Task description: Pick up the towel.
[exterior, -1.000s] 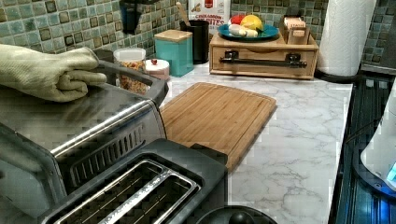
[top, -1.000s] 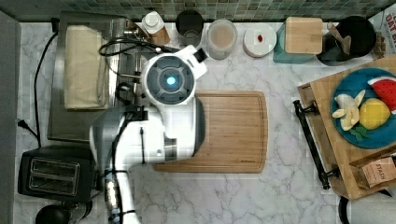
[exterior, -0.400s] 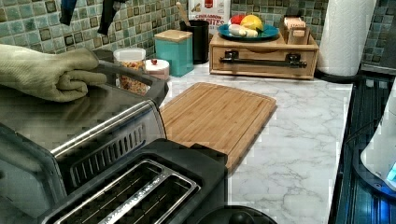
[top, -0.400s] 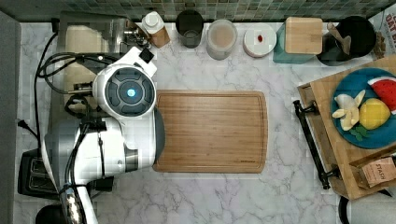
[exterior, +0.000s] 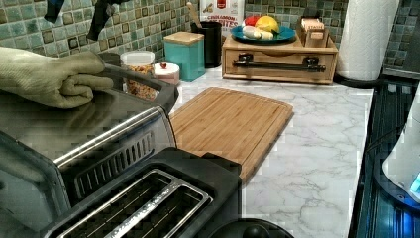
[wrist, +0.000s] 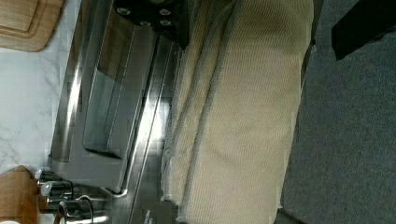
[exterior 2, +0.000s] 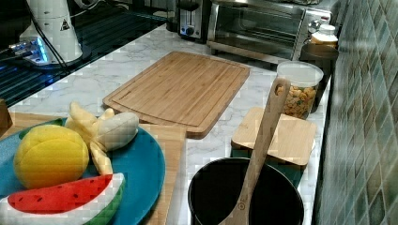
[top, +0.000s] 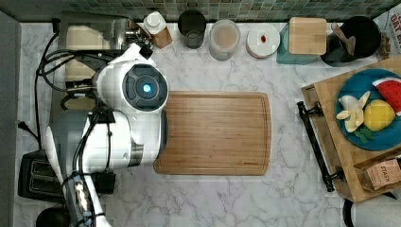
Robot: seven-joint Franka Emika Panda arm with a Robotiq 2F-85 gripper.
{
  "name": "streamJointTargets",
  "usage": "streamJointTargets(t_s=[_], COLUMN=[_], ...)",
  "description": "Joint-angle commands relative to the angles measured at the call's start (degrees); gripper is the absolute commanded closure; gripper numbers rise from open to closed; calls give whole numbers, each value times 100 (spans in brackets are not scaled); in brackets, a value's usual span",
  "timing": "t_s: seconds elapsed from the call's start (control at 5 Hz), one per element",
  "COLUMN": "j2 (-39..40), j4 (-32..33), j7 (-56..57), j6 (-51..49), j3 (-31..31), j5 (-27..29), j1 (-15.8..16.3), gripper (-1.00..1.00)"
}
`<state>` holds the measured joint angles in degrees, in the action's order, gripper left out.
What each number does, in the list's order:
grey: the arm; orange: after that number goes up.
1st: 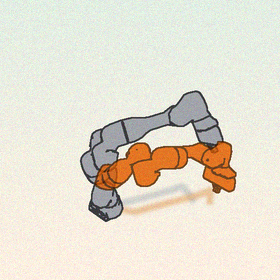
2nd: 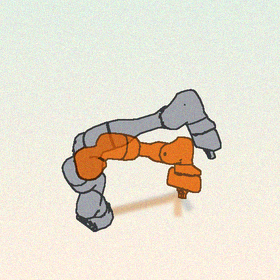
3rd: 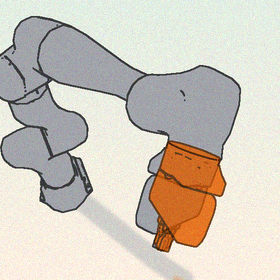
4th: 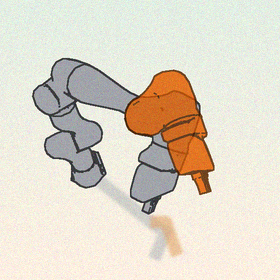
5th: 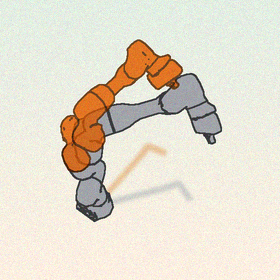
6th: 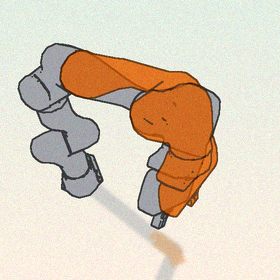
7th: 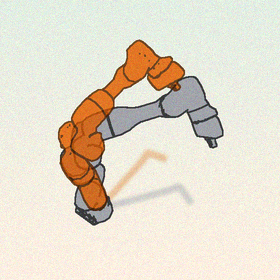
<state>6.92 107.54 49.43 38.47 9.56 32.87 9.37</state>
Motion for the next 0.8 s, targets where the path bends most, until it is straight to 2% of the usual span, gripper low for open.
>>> streamJointTargets(t_s=[0.2,0.4,0.6,0.8], j2=[114,241,402,630], j4=[-689,-831,-883,-1044], j7=[674,725,441,-213], j6=[390,425,694,1025], j3=[281,142,344,343], j5=[669,767,352,-463], j1=[198,464,465,644], gripper=[-100,-100,-100,-100])
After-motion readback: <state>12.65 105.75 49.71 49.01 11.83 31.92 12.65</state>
